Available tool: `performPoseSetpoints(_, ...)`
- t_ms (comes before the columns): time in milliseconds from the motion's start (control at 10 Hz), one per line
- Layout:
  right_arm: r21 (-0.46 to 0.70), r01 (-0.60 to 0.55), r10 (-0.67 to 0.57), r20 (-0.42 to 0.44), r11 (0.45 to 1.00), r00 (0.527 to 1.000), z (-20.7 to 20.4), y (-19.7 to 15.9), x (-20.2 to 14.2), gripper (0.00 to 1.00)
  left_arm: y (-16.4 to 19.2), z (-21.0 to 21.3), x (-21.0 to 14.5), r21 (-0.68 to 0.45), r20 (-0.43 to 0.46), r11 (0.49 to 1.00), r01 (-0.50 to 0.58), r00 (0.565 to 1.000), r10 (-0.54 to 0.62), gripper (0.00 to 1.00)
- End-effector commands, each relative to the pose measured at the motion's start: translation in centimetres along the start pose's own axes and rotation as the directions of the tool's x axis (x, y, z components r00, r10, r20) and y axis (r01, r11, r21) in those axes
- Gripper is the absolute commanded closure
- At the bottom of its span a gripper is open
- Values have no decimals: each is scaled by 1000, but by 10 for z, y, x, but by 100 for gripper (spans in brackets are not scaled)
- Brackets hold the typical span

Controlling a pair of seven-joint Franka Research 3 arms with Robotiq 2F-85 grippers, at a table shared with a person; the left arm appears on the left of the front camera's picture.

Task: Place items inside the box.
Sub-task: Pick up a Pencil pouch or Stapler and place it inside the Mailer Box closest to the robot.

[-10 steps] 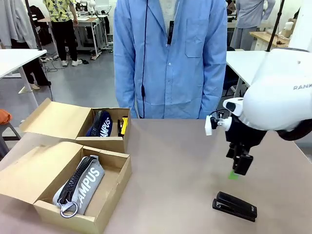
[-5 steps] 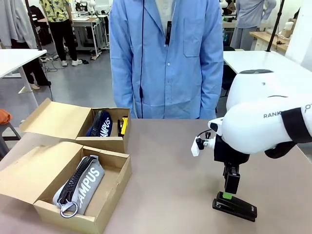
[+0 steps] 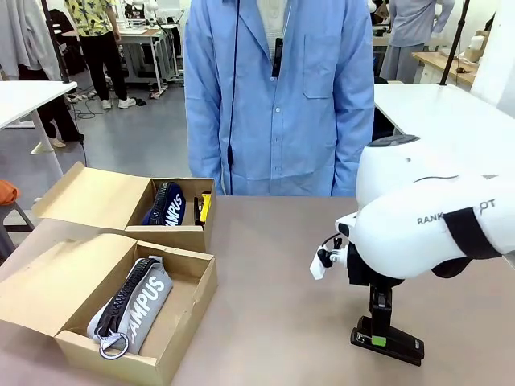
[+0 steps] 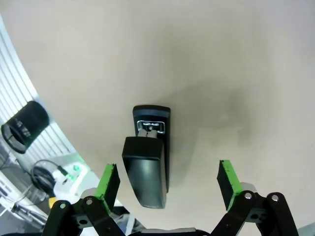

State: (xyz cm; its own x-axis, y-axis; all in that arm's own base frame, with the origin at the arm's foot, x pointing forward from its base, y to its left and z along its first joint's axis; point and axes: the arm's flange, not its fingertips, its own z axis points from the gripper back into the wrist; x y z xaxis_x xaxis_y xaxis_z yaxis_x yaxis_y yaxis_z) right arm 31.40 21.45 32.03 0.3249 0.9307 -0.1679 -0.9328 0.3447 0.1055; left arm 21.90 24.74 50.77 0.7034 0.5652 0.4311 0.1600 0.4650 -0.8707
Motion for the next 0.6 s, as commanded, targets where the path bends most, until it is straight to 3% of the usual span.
performPoseSetpoints(0,-20,9,-10,-51,1000,999,-65,57,-65,0,-2,-1,0,-22,12,1000,16,1000,-16,0)
performPoseSetpoints(300,-5,6,-7,-77,1000,997,-73,54,-61,0,-2,-1,0,-22,12,1000,16,1000,-16,0)
performPoseSetpoints(400,-7,-4,4,-83,1000,997,-73,52,-61,54,-2,-1,0,-22,12,1000,16,1000,-16,0)
performPoseSetpoints(500,3,-4,4,-92,1000,996,-73,52,-61,58,-2,-1,0,-22,12,1000,16,1000,-16,0)
